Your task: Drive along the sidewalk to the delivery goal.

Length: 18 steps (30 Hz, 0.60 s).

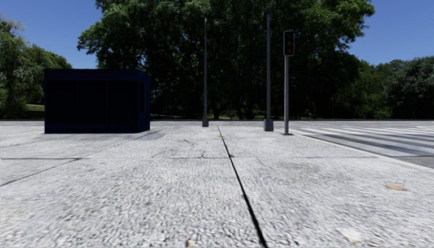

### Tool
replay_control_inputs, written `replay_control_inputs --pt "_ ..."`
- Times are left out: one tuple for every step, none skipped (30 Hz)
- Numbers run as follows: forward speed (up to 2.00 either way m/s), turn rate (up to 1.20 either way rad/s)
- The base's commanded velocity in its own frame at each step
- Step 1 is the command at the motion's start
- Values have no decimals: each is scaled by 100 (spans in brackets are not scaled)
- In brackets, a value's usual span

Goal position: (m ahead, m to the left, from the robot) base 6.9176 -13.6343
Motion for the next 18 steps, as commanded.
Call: replay_control_inputs --pt "200 -26" --pt "200 -31" --pt "200 -36" --pt "200 -37" --pt "200 -38" --pt "200 -38" --pt "200 -38" --pt "200 -38" --pt "200 -38" --pt "200 -38" --pt "200 -38" --pt "200 -38" --pt "200 -38" --pt "200 -38" --pt "200 -38" --pt "200 -38" --pt "200 -38" --pt "200 -38"
